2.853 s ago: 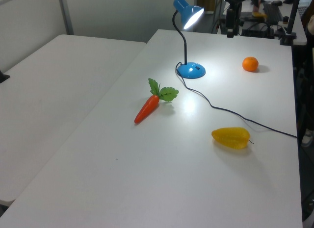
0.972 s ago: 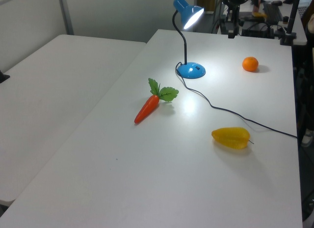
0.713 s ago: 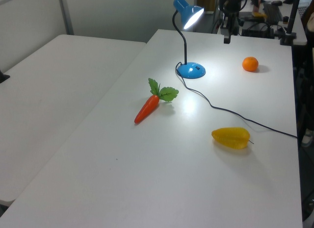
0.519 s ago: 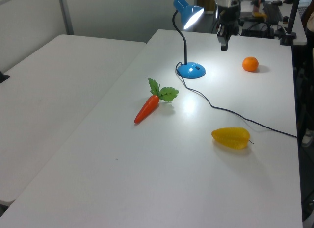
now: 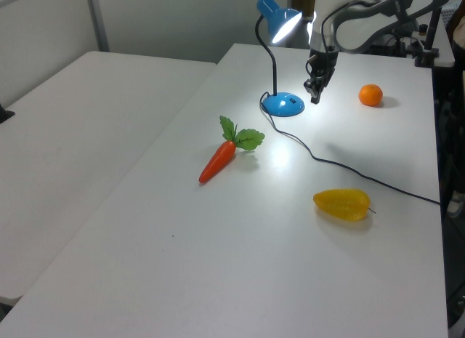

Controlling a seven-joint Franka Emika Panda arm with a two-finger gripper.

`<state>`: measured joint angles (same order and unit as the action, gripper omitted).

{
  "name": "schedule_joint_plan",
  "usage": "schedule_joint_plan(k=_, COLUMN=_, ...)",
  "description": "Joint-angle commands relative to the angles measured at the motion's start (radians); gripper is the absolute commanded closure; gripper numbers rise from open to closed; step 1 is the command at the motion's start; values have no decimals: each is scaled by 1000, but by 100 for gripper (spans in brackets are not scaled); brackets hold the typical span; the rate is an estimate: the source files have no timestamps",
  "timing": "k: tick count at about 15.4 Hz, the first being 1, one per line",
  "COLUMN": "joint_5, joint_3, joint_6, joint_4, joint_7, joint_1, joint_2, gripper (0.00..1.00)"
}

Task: Turn off lamp
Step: 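Move the gripper over the blue lamp base toward its switch, then lower the gripper and press the switch on the lamp base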

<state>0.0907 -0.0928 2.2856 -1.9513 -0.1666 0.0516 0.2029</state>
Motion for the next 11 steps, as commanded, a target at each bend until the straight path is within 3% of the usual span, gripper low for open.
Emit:
schedule_joint_plan(k=1, joint_5=24, joint_3=-1, joint_6=124, joint_4=-1, joint_7=-34, joint_1=28, joint_2=68, gripper=100)
schedule_joint_plan(k=11, joint_5=44, joint_3=1, joint_6=448, joint_4=9, joint_7=-16, joint_1=117, joint_2=185, gripper=100)
